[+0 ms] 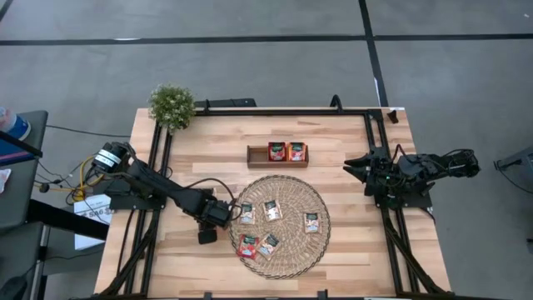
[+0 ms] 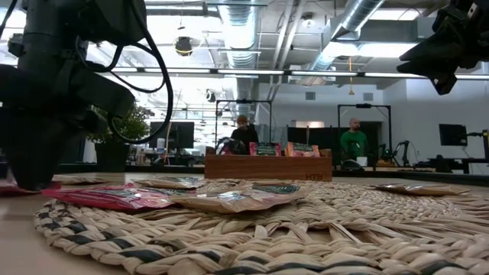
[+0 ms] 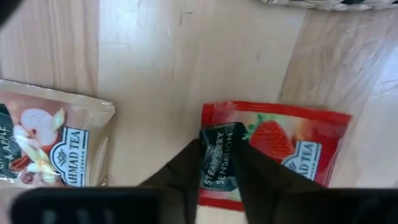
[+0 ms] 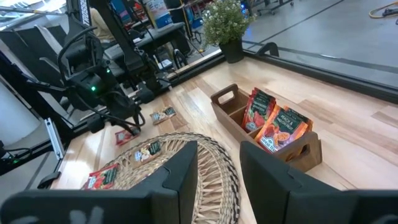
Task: Pick & Place Tea
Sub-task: Put the red tea bag in the middle of the wooden organizer
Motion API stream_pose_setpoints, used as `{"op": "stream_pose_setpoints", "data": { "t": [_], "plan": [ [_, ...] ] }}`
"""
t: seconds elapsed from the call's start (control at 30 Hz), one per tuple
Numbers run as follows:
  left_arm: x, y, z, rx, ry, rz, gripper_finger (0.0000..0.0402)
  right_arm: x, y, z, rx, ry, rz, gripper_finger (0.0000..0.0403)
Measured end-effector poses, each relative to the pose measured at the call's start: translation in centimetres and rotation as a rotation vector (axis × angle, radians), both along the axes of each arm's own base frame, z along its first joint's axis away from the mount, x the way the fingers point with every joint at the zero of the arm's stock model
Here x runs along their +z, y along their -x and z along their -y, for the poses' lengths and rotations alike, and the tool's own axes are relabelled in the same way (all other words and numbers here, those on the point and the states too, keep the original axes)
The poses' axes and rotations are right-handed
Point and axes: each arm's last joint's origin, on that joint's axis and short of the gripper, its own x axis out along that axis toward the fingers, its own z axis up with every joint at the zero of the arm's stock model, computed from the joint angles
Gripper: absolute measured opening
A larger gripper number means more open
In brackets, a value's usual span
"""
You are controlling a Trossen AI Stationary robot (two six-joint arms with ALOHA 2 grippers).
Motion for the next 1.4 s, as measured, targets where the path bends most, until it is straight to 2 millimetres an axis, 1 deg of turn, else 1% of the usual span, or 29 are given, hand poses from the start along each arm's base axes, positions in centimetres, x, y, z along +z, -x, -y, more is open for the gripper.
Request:
{"op": "stream_pose_setpoints", "data": {
  "t": [0.1, 0.17, 0.33, 0.43, 0.57, 0.77, 0.97, 1.07, 1.23, 1.4],
  "plan": [
    [0.0, 0.0, 0.0, 0.000, 0.009, 0.000, 0.0031, 0.0, 0.0, 0.0, 0.000, 0.000, 0.000, 0.0113],
    [0.0, 0.0, 0.1, 0.007, 0.015, 0.000, 0.0009, 0.0, 0.0, 0.0, 0.000, 0.000, 0.000, 0.0113],
    [0.1, 0.0, 0.1, 0.041, 0.024, -0.008, 0.0002, 0.0, 0.0, 0.0, 0.000, 0.000, 0.000, 0.0113],
    [0.6, 0.0, 0.2, 0.044, 0.016, -0.040, 0.0001, 0.0, 0.0, 0.0, 0.000, 0.000, 0.000, 0.0113],
    [2.9, -0.9, 0.3, 0.030, -0.065, -0.043, 0.0000, 0.0, 0.0, 0.0, 0.000, 0.000, 0.000, 0.0113],
    [7.5, -2.9, 0.3, -0.034, -0.222, 0.057, 0.0000, 0.0, 0.0, 0.0, 0.000, 0.000, 0.000, 0.0113],
    [11.6, -5.2, -1.5, -0.034, -0.333, 0.184, 0.0000, 0.0, 0.0, 0.0, -0.002, -0.010, 0.003, 0.0113],
    [13.2, -6.1, -2.6, -0.046, -0.369, 0.237, 0.0000, 0.3, -0.1, 0.0, -0.015, -0.084, 0.048, 0.0113],
    [14.6, -7.5, -4.6, -0.075, -0.442, 0.321, 0.0000, 1.2, -0.7, -0.3, 0.037, -0.140, 0.130, 0.0113],
    [15.3, -8.9, -5.9, -0.091, -0.469, 0.406, 0.0000, 2.1, -2.5, -0.9, 0.094, -0.164, 0.187, 0.0113]
  ]
}}
